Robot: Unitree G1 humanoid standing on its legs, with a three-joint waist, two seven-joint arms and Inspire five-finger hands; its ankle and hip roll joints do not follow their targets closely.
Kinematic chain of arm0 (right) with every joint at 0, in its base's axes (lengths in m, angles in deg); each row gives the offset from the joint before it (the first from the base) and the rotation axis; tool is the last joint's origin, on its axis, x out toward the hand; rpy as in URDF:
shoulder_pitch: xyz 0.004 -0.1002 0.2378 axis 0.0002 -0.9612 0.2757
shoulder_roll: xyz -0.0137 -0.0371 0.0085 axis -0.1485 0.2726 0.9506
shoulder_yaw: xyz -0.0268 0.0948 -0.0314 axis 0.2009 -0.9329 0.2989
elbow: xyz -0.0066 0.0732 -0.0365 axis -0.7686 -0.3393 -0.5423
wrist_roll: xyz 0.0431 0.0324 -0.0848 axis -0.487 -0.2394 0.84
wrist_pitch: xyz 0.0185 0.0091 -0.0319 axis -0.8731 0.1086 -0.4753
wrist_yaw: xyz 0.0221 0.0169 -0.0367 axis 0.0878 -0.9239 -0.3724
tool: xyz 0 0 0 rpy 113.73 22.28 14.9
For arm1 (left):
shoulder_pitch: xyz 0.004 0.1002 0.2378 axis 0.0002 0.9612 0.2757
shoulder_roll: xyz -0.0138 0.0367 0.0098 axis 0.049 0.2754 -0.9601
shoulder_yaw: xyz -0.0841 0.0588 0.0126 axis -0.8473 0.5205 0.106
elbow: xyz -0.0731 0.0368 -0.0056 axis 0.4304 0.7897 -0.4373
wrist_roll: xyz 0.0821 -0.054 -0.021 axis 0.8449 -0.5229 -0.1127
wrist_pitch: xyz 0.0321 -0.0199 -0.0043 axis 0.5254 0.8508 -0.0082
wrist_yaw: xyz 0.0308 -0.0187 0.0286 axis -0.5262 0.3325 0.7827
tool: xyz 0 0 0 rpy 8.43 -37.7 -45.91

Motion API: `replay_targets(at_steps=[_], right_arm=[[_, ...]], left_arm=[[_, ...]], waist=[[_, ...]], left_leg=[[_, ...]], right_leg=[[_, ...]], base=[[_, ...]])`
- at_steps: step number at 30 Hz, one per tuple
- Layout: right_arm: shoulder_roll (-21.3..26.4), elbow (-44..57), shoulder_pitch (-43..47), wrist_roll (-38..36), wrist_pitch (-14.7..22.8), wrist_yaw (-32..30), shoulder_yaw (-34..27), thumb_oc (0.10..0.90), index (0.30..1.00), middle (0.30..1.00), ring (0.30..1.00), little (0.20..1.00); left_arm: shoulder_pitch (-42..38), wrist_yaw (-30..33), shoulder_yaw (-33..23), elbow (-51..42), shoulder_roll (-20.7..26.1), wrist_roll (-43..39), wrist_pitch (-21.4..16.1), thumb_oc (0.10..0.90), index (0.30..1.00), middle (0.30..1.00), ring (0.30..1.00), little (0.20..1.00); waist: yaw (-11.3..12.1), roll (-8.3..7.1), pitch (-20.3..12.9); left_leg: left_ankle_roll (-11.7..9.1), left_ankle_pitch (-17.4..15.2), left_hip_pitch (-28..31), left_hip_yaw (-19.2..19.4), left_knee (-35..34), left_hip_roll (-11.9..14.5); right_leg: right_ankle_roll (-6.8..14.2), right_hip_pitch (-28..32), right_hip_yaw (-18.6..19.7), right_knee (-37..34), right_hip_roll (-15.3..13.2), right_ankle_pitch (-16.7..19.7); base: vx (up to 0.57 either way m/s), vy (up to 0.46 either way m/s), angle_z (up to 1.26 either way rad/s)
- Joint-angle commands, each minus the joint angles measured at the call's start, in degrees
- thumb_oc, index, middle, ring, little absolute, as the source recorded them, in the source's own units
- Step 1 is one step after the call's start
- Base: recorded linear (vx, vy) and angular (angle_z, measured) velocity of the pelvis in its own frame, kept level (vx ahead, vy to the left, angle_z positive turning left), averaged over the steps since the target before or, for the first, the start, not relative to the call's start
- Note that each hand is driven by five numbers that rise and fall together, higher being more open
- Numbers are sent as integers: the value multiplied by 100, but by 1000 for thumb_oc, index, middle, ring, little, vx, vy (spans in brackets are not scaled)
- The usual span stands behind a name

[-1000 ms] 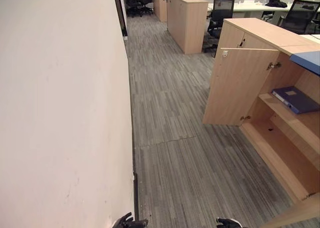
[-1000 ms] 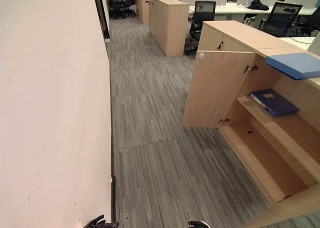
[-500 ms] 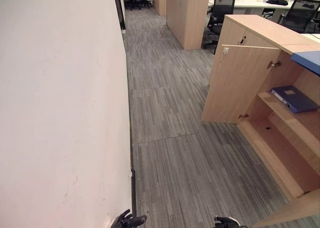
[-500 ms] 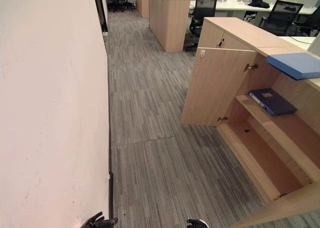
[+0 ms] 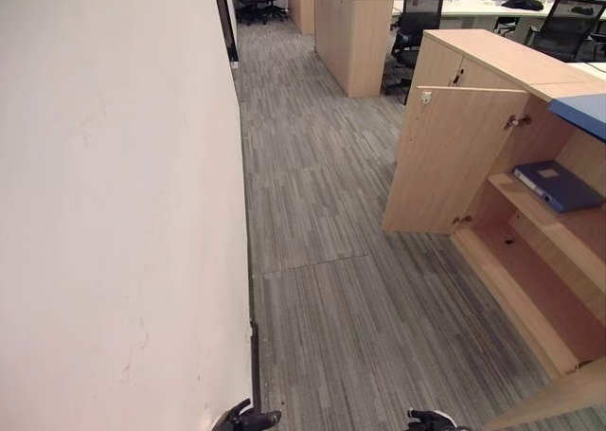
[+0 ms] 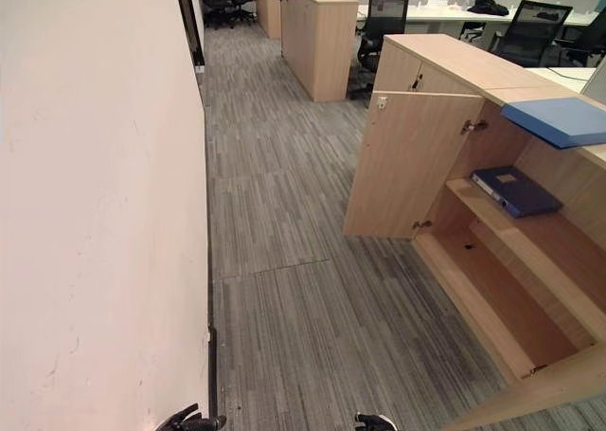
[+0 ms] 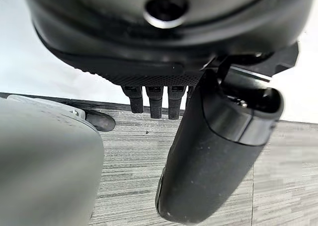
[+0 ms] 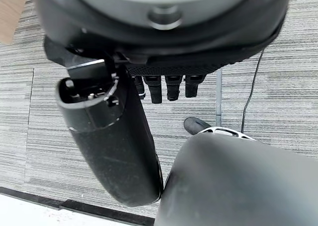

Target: Put the empty folder in the office cabinet

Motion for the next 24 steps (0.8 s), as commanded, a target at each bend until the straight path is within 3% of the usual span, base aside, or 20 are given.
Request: replay_targets(at_steps=[1, 13, 24], right_arm=[[-219, -449, 39, 189, 34, 67, 215, 800, 900, 900, 900, 900], [-230, -466, 96, 385, -3, 77, 337, 800, 900, 900, 900, 900], [-191, -506, 60, 383, -34, 105, 304, 800, 900, 900, 900, 900]], left_arm=[[-10, 28, 269, 520, 315, 731, -34, 800, 900, 900, 900, 900], [-117, 34, 662, 486, 329, 1263, 6, 800, 900, 900, 900, 900], [-148, 39, 649, 505, 373, 1314, 61, 800, 900, 900, 900, 900]], waist=[[13, -288, -32], [-39, -262, -1], [-29, -311, 50]], left_leg=[[304, -272, -71, 80, -56, -763], [307, -288, -80, 49, -56, -768], [269, -282, -90, -15, -56, -699]], right_leg=[[332, 228, -705, 42, -153, -247], [309, 218, -674, 42, -132, -271], [257, 232, -726, 42, -60, -341]], base=[[0, 0, 0], [0, 0, 0], [10, -31, 0]])
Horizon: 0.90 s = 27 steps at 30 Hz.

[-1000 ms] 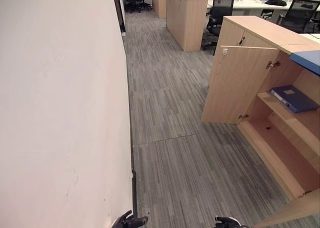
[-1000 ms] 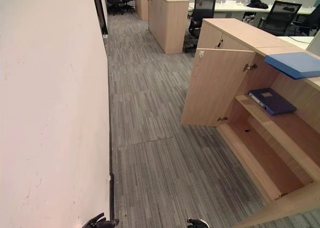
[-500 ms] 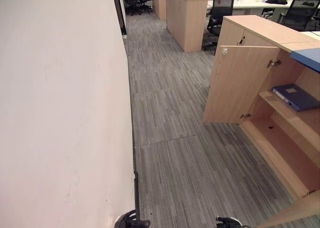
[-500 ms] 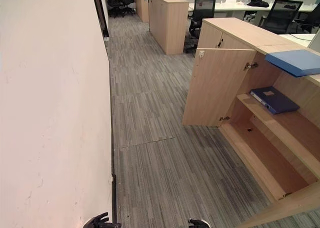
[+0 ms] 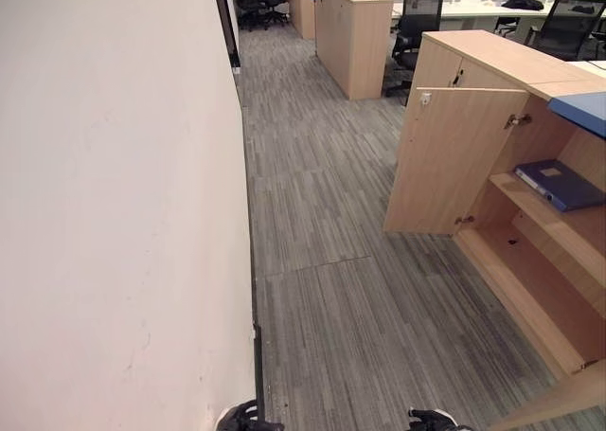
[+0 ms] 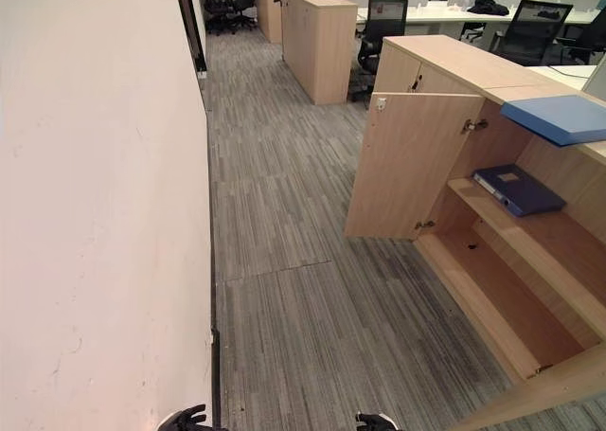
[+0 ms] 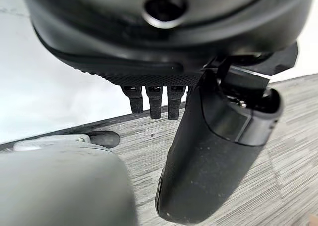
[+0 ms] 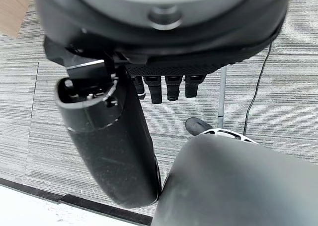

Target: Put the empty folder in the office cabinet

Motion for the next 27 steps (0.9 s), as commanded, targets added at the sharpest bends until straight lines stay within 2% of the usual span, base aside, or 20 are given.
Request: replay_targets(at_steps=[1, 5, 6, 7, 8, 9, 10, 11, 12, 13, 14, 15, 17, 18, 20, 22, 23, 24, 27], right_arm=[[-197, -497, 72, 118, -21, 93, 284, 800, 900, 900, 900, 900], [-167, -490, 110, 89, -19, 98, 291, 800, 900, 900, 900, 900], [-147, -477, 159, 66, -22, 94, 283, 800, 900, 900, 900, 900], [-123, -473, 210, 11, -13, 72, 272, 800, 900, 900, 900, 900], [-100, -470, 258, -14, -18, 65, 257, 800, 900, 900, 900, 900], [-100, -470, 259, -14, -18, 65, 256, 800, 900, 900, 900, 900], [-48, -474, 336, -37, -41, 47, 260, 800, 900, 900, 900, 900], [-16, -484, 367, -53, -47, 21, 249, 800, 900, 900, 900, 900], [-16, -484, 367, -53, -47, 21, 248, 800, 900, 900, 900, 900], [75, -537, 419, -14, -81, 16, 232, 800, 900, 900, 900, 900], [75, -537, 418, -14, -81, 16, 232, 800, 900, 900, 900, 900], [130, -586, 400, 41, -101, 24, 232, 800, 900, 900, 900, 900], [155, -592, 384, 75, -96, 40, 225, 800, 900, 900, 900, 900], [179, -602, 364, 114, -81, 37, 214, 800, 900, 900, 900, 900], [215, -653, 363, 156, -85, 33, 173, 800, 900, 900, 900, 900], [171, -681, 272, 220, -88, 83, 129, 800, 900, 900, 900, 900], [157, -710, 238, 253, -90, 86, 100, 800, 900, 900, 900, 900], [148, -735, 192, 262, -99, 99, 55, 800, 900, 900, 900, 900], [70, -806, 48, 244, -120, 143, -62, 800, 900, 900, 900, 900]], left_arm=[[-127, 84, 1, 490, 217, 52, -32, 800, 900, 900, 900, 900], [-154, 107, -54, 495, 273, -33, -29, 800, 900, 900, 900, 900], [-185, 119, -75, 488, 305, -89, -30, 800, 900, 900, 900, 900], [-225, 127, -122, 476, 353, -199, -32, 800, 900, 900, 900, 900], [-247, 152, -170, 457, 386, -288, -41, 800, 900, 900, 900, 900], [-248, 152, -170, 457, 385, -288, -41, 800, 900, 900, 900, 900], [-273, 183, -247, 400, 404, -449, -36, 800, 900, 900, 900, 900], [-262, 192, -288, 384, 398, -517, -45, 800, 900, 900, 900, 900], [-262, 192, -288, 384, 397, -517, -45, 800, 900, 900, 900, 900], [-260, 195, -298, 358, 379, -586, -56, 800, 900, 900, 900, 900], [-260, 195, -298, 358, 379, -587, -56, 800, 900, 900, 900, 900], [-211, 162, -295, 395, 377, -560, -52, 800, 900, 900, 900, 900], [-128, 135, -309, 453, 389, -511, -33, 800, 900, 900, 900, 900], [-53, 123, -299, 495, 368, -457, -9, 800, 900, 900, 900, 900], [4, 124, -331, 552, 368, -432, 18, 800, 900, 900, 900, 900], [162, 113, -545, 683, 355, -455, 26, 800, 900, 900, 900, 900], [213, 139, -586, 704, 366, -437, 16, 800, 900, 900, 900, 900], [241, 126, -633, 708, 396, -421, 14, 800, 900, 900, 900, 900], [307, 132, -780, 729, 474, -447, 3, 800, 900, 900, 900, 900]], waist=[[-2, -397, 114], [41, -457, 189], [54, -504, 269], [93, -559, 400], [134, -579, 480], [133, -576, 477], [251, -565, 637], [301, -534, 689], [299, -530, 685], [390, -477, 734], [388, -475, 729], [475, -488, 709], [562, -465, 647], [605, -305, 578], [695, -220, 620], [767, -153, 468], [780, -136, 405], [803, -151, 308], [817, -267, 43]], left_leg=[[262, -293, -90, -25, -71, -685], [229, -247, -55, -34, -62, -586], [209, -346, -206, -36, 244, -544], [157, -591, -545, 39, 1032, -488], [125, -622, -789, 75, 1570, -451], [125, -633, -802, 74, 1589, -447], [175, -340, -1400, 22, 2733, -347], [232, -145, -1648, -26, 3188, -326], [231, -151, -1659, -31, 3201, -322], [286, 222, -2173, -117, 3570, -388], [286, 220, -2182, -120, 3577, -386], [259, 315, -2551, -103, 3244, -515], [208, 410, -2481, -51, 2314, -539], [87, 916, -2517, -50, 1085, -502], [-76, 1242, -2745, 224, -61, -456], [-119, 1243, -2798, 239, -71, -354], [-161, 1415, -2746, 282, -71, -314], [-167, 1514, -2688, 341, -71, -302], [-12, 1483, -2480, 520, -71, -433]], right_leg=[[242, 211, -712, 42, -68, -363], [183, 234, -669, 42, 14, -399], [140, 214, -633, 98, 23, -423], [43, 163, -586, 263, 54, -529], [-26, 166, -547, 332, 99, -609], [-27, 162, -548, 333, 102, -609], [-129, 226, -523, 387, 181, -695], [-186, 266, -511, 396, 231, -751], [-187, 262, -514, 397, 236, -751], [-224, 330, -506, 389, 286, -851], [-224, 325, -508, 390, 288, -852], [-198, 415, -436, 366, 270, -924], [-134, 538, -366, 303, 232, -993], [-104, 697, -318, 264, 309, -1088], [-71, 1006, -166, 226, 310, -1225], [86, 1216, 6, 223, 282, -1313], [112, 1281, 28, 234, 247, -1401], [166, 1347, 28, 226, 180, -1433], [380, 1368, -85, 380, -187, -1445]], base=[[16, -51, 1], [23, -97, 0], [-30, -189, 0], [-36, -220, 4], [-22, -161, 1], [1, -175, -3], [9, -140, -12], [9, -140, -22], [61, -67, -26], [49, -30, -41], [160, -11, -16], [194, 47, -15], [336, 121, -53], [415, 174, -86], [486, 219, -8], [539, 274, -26], [548, 298, -111], [407, 248, -107], [402, 272, -55]])
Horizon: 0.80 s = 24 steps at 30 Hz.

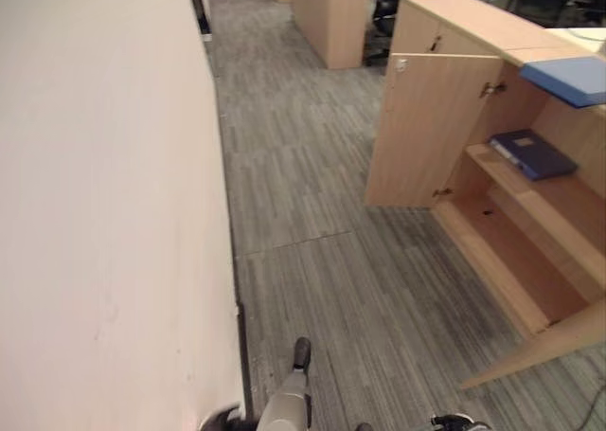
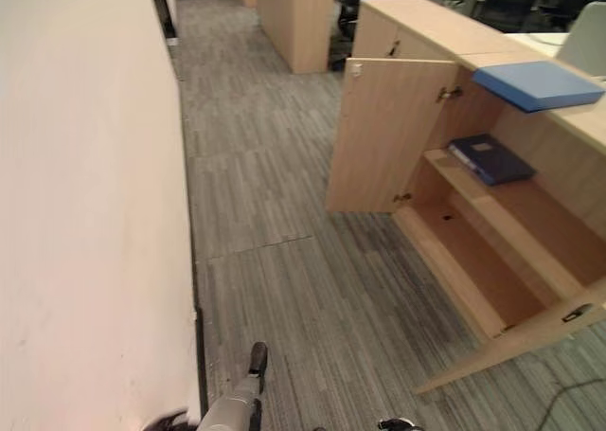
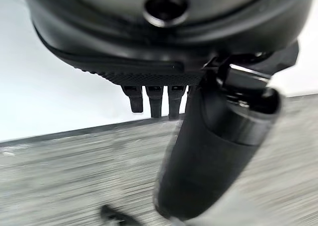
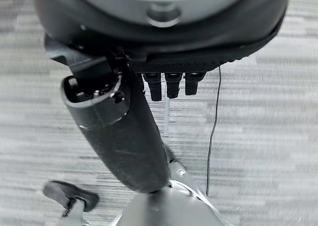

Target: Put the empty folder in the office cabinet

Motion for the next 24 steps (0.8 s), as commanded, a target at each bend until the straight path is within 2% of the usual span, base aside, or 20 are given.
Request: replay_targets(at_steps=[1, 3, 4, 5, 6, 7, 8, 9, 10, 11, 12, 13, 14, 16, 18, 20, 21, 22, 23, 24], right_arm=[[-158, -130, -33, 128, -65, 140, -226, 800, 900, 900, 900, 900], [-230, -150, -92, 108, -79, 165, -291, 800, 900, 900, 900, 900], [-240, -124, -98, 81, -65, 157, -304, 800, 900, 900, 900, 900], [-238, -124, -98, 81, -65, 157, -304, 800, 900, 900, 900, 900], [-229, -43, -38, 26, -59, 139, -352, 800, 900, 900, 900, 900], [-229, -43, -38, 26, -59, 139, -352, 800, 900, 900, 900, 900], [-221, 6, -1, -18, -62, 139, -369, 800, 900, 900, 900, 900], [-227, 53, 4, -53, -64, 127, -376, 800, 900, 900, 900, 900], [-233, 122, -4, -112, -58, 105, -429, 800, 900, 900, 900, 900], [-234, 123, -3, -112, -59, 105, -429, 800, 900, 900, 900, 900], [-251, 248, 12, -125, -57, 106, -431, 800, 900, 900, 900, 900], [-251, 248, 12, -125, -57, 106, -430, 800, 900, 900, 900, 900], [-243, 352, 46, -151, -21, 98, -429, 800, 900, 900, 900, 900], [-233, 364, 70, -181, -22, 82, -456, 800, 900, 900, 900, 900], [-209, 375, 98, -264, -25, 62, -561, 800, 900, 900, 900, 900], [-209, 386, 106, -353, -25, 51, -630, 800, 900, 900, 900, 900], [-210, 386, 106, -355, -26, 51, -629, 800, 900, 900, 900, 900], [-207, 392, 96, -419, -14, 36, -666, 800, 900, 900, 900, 900], [-223, 403, 63, -487, -13, 29, -701, 800, 900, 900, 900, 900], [-226, 407, 48, -532, -10, 28, -734, 800, 900, 900, 900, 900]], left_arm=[[449, 117, -65, -323, 444, 11, -182, 800, 900, 900, 900, 900], [435, 121, -172, -325, 535, -65, -189, 800, 900, 900, 900, 900], [437, 120, -184, -335, 556, -69, -181, 800, 900, 900, 900, 900], [437, 120, -184, -335, 554, -69, -181, 800, 900, 900, 900, 900], [389, 123, -175, -336, 577, -96, -176, 800, 900, 900, 900, 900], [388, 123, -175, -336, 577, -96, -176, 800, 900, 900, 900, 900], [379, 122, -147, -359, 583, -111, -166, 800, 900, 900, 900, 900], [388, 123, -124, -369, 596, -118, -152, 800, 900, 900, 900, 900], [388, 110, -87, -390, 626, -100, -131, 800, 900, 900, 900, 900], [387, 110, -89, -390, 627, -100, -130, 800, 900, 900, 900, 900], [369, 102, -111, -403, 666, -94, -118, 800, 900, 900, 900, 900], [369, 102, -111, -403, 666, -93, -118, 800, 900, 900, 900, 900], [321, 123, -51, -439, 643, -138, -143, 800, 900, 900, 900, 900], [304, 123, -25, -460, 653, -89, -152, 800, 900, 900, 900, 900], [322, 103, 18, -451, 641, 7, -144, 800, 900, 900, 900, 900], [340, 93, 38, -452, 640, 102, -155, 800, 900, 900, 900, 900], [341, 93, 37, -452, 640, 104, -156, 800, 900, 900, 900, 900], [334, 77, 40, -447, 638, 151, -152, 800, 900, 900, 900, 900], [327, 79, 6, -434, 659, 249, -156, 800, 900, 900, 900, 900], [321, 80, -17, -417, 667, 281, -161, 800, 900, 900, 900, 900]], waist=[[192, 122, -446], [187, -74, -668], [180, -98, -692], [183, -89, -700], [152, -119, -696], [152, -119, -696], [119, -83, -659], [86, -86, -611], [-12, -25, -544], [-19, -38, -528], [-129, 13, -412], [-133, 13, -410], [-240, 127, -300], [-287, 169, -192], [-372, 232, -87], [-436, 225, 5], [-434, 243, 12], [-498, 173, 64], [-544, 104, 139], [-576, 87, 169]], left_leg=[[420, 773, 4, -73, -1115, -356], [699, 449, 307, 76, -1115, -766], [784, 328, 464, 100, -1115, -887], [784, 331, 454, 99, -1115, -877], [1014, 67, 708, 203, -1115, -1154], [1014, 67, 708, 204, -1115, -1154], [1139, -80, 875, 243, -1115, -1279], [1206, -252, 1081, 197, -1115, -1400], [1344, -521, 1419, 246, -1115, -1541], [1353, -526, 1432, 243, -1115, -1564], [1350, -702, 1661, 279, -1115, -1493], [1350, -701, 1663, 276, -1115, -1494], [1287, -717, 1745, 254, -1115, -1307], [1274, -682, 1802, 238, -1115, -1234], [1246, -730, 1983, 186, -1115, -1157], [1187, -812, 2154, 173, -1115, -1077], [1176, -818, 2167, 171, -1115, -1051], [1141, -883, 2311, 88, -1115, -1079], [1081, -998, 2507, 67, -1115, -1047], [1058, -1071, 2610, 54, -1115, -1049]], right_leg=[[878, 1201, 286, 393, -138, -1086], [1203, 1118, 156, 983, -749, -456], [1259, 1042, 128, 1236, -927, -217], [1256, 1033, 132, 1228, -915, -207], [1399, 782, 12, 2146, -1396, 625], [1400, 781, 12, 2146, -1396, 625], [1407, 614, -123, 2708, -1658, 1080], [1427, 514, -210, 3149, -1877, 1241], [1521, 345, -608, 3775, -2221, 1563], [1538, 353, -602, 3796, -2246, 1558], [1542, 99, -1068, 3985, -2418, 1501], [1542, 105, -1072, 3983, -2418, 1501], [1317, -326, -1256, 3903, -2191, 919], [1335, -404, -1394, 3636, -2094, 850], [1380, -718, -1485, 3076, -1898, 806], [1431, -892, -1600, 2300, -1667, 933], [1422, -852, -1616, 2237, -1622, 959], [1456, -1075, -1512, 1542, -1405, 1061], [1546, -1200, -1366, 795, -1178, 1408], [1568, -1316, -1310, 538, -1101, 1532]], base=[[396, 314, -35], [476, 420, 15], [253, 251, 51], [276, 367, 53], [185, 271, 39], [295, 459, 35], [199, 295, 14], [378, 556, 20], [271, 371, 22], [323, 402, 42], [144, 140, 42], [226, 177, 61], [96, 1, 55], [89, -18, 33], [108, -50, 1], [92, -99, -14], [149, -124, -3], [219, -173, -1], [292, -191, 13], [200, -116, 10]])
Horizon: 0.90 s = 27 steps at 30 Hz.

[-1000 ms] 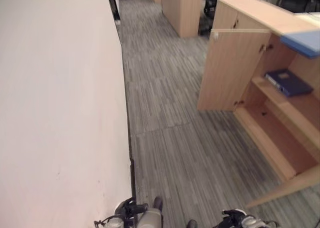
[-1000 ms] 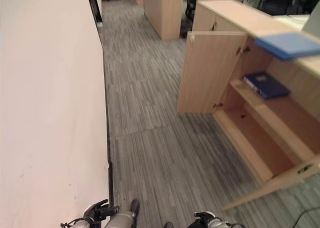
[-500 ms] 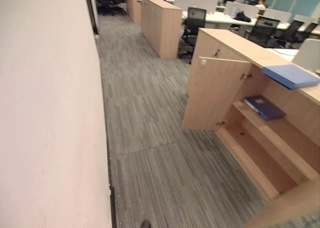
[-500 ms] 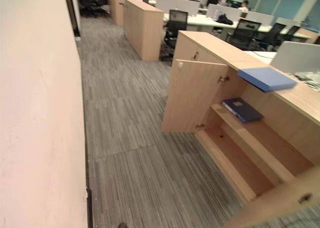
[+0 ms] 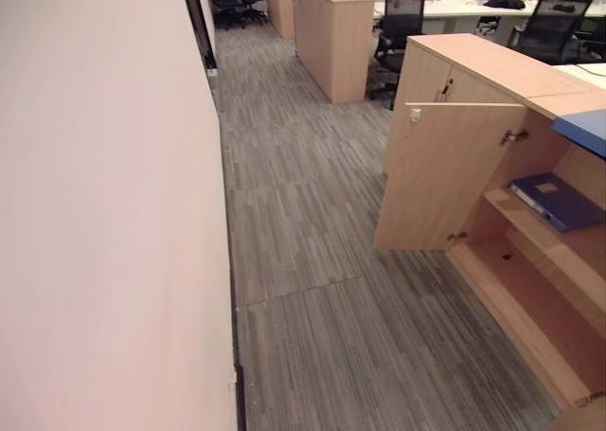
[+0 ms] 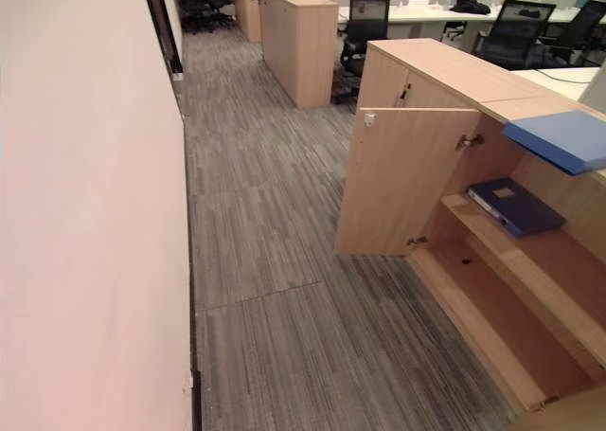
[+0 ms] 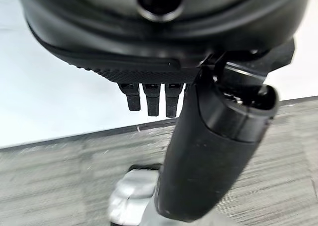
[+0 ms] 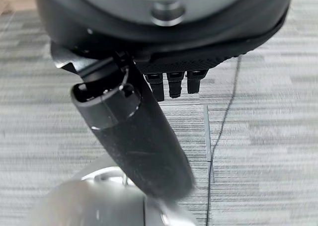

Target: Put the empty folder in the office cabinet

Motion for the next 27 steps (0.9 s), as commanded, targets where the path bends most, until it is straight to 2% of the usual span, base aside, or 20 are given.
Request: replay_targets(at_steps=[1, 2, 4, 5, 6, 7, 10, 13, 14, 15, 16, 17, 18, 19, 21, 22, 23, 24, 26, 27], right_arm=[[-290, 125, 442, -394, 167, 88, -86, 800, 900, 900, 900, 900], [-292, 106, 394, -445, 167, 92, -159, 800, 900, 900, 900, 900], [-278, 59, 275, -513, 139, 141, -253, 800, 900, 900, 900, 900], [-269, -15, 193, -813, 117, 156, -473, 800, 900, 900, 900, 900], [-267, -15, 192, -816, 117, 156, -473, 800, 900, 900, 900, 900], [-260, -124, 135, -1001, 130, 137, -610, 800, 900, 900, 900, 900], [-227, -222, 138, -1033, 123, 124, -649, 800, 900, 900, 900, 900], [-198, -295, 114, -1042, 114, 130, -643, 800, 900, 900, 900, 900], [-184, -284, 119, -1017, 112, 140, -643, 800, 900, 900, 900, 900], [-184, -284, 119, -1017, 112, 140, -643, 800, 900, 900, 900, 900], [-175, -285, 123, -1048, 110, 157, -631, 800, 900, 900, 900, 900], [-174, -285, 123, -1049, 110, 157, -632, 800, 900, 900, 900, 900], [-178, -290, 112, -1019, 110, 156, -593, 800, 900, 900, 900, 900], [-178, -291, 113, -1018, 111, 156, -594, 800, 900, 900, 900, 900], [-191, -209, 115, -902, 155, 105, -361, 800, 900, 900, 900, 900], [-193, -208, 116, -902, 154, 104, -362, 800, 900, 900, 900, 900], [-167, -129, 154, -844, 177, 73, -196, 800, 900, 900, 900, 900], [-169, -128, 154, -844, 176, 72, -197, 800, 900, 900, 900, 900], [-143, -47, 226, -824, 200, 17, -46, 800, 900, 900, 900, 900], [-145, -41, 229, -830, 204, 15, -46, 800, 900, 900, 900, 900]], left_arm=[[-307, -1, -43, 75, 68, 237, -130, 800, 900, 900, 900, 900], [-279, -19, -110, 114, 60, 314, -116, 800, 900, 900, 900, 900], [-201, -18, -231, 166, 66, 380, -106, 800, 900, 900, 900, 900], [-145, -18, -314, 205, 44, 349, -100, 800, 900, 900, 900, 900], [-144, -18, -312, 205, 44, 349, -100, 800, 900, 900, 900, 900], [-122, -4, -345, 242, 12, 335, -102, 800, 900, 900, 900, 900], [-155, 16, -372, 267, -2, 311, -91, 800, 900, 900, 900, 900], [-196, 38, -353, 249, -43, 244, -88, 800, 900, 900, 900, 900], [-221, 60, -329, 227, -61, 191, -88, 800, 900, 900, 900, 900], [-221, 60, -329, 227, -61, 191, -88, 800, 900, 900, 900, 900], [-306, 93, -275, 195, -36, 120, -109, 800, 900, 900, 900, 900], [-308, 94, -274, 196, -37, 119, -109, 800, 900, 900, 900, 900], [-366, 107, -230, 148, -26, 96, -129, 800, 900, 900, 900, 900], [-367, 107, -230, 149, -26, 96, -129, 800, 900, 900, 900, 900], [-558, 160, -67, -127, 33, -87, -165, 800, 900, 900, 900, 900], [-559, 161, -66, -129, 35, -88, -163, 800, 900, 900, 900, 900], [-677, 216, 30, -282, 55, -180, -187, 800, 900, 900, 900, 900], [-679, 217, 31, -283, 57, -181, -186, 800, 900, 900, 900, 900], [-767, 357, 146, -531, 66, -140, -269, 800, 900, 900, 900, 900], [-766, 360, 146, -554, 64, -153, -267, 800, 900, 900, 900, 900]], waist=[[-100, 174, 267], [-141, 146, 285], [-193, 99, 243], [-244, 96, 211], [-242, 99, 214], [-264, 89, 126], [-333, 124, 72], [-372, 227, 59], [-425, 294, 64], [-424, 294, 63], [-520, 323, 66], [-515, 324, 62], [-542, 325, 65], [-543, 327, 63], [-561, 226, 68], [-563, 228, 69], [-505, 124, 125], [-508, 128, 123], [-382, 49, 182], [-370, 45, 191]], left_leg=[[200, -231, 21, 243, -102, -555], [165, -347, 170, 233, -102, -552], [139, -529, 385, 231, -102, -569], [138, -653, 534, 193, -102, -561], [138, -656, 539, 194, -102, -558], [115, -829, 626, 240, -102, -542], [62, -943, 725, 264, -102, -435], [25, -1056, 827, 268, -102, -238], [-24, -1102, 947, 316, -102, -47], [-24, -1102, 946, 317, -102, -47], [-144, -1114, 1069, 414, 35, 214], [-149, -1123, 1064, 419, 44, 218], [-221, -1011, 1044, 459, 265, 363], [-227, -1018, 1038, 458, 276, 370], [-471, -233, 650, 594, 1482, 887], [-478, -242, 638, 587, 1504, 898], [-492, 278, 249, 604, 2470, 1123], [-502, 267, 226, 592, 2502, 1136], [-422, 563, -40, 552, 3281, 1270], [-411, 581, -96, 572, 3407, 1297]], right_leg=[[274, -515, 191, -898, 337, 1323], [346, -617, 201, -1282, 424, 1513], [386, -712, 174, -1361, 446, 1582], [380, -675, 216, -1361, 458, 1610], [380, -670, 216, -1361, 461, 1610], [333, -579, 151, -1361, 479, 1378], [279, -590, 88, -1361, 549, 1353], [92, -624, 127, -1219, 705, 1067], [-57, -792, 205, -700, 744, 725], [-58, -795, 206, -697, 744, 722], [-167, -935, 291, -236, 783, 446], [-170, -950, 296, -209, 781, 425], [-227, -950, 307, -93, 831, 319], [-231, -955, 305, -83, 833, 308], [-490, -588, 302, -228, 1253, -10], [-497, -583, 296, -239, 1263, -9], [-697, -353, 330, -386, 1465, -155], [-706, -355, 323, -392, 1476, -158], [-914, -135, 420, -474, 1655, -354], [-946, -97, 437, -486, 1681, -389]], base=[[207, -79, 11], [283, -118, -4], [404, -151, -6], [281, -90, 2], [382, -143, 7], [197, -86, 1], [302, -153, -2], [340, -175, 0], [349, -161, -13], [510, -223, -20], [281, -131, -13], [426, -218, -12], [149, -94, -7], [359, -265, 3], [461, -400, 6], [453, -449, -15], [203, -234, -34], [309, -332, -31], [243, -215, -30], [220, -174, -29]])
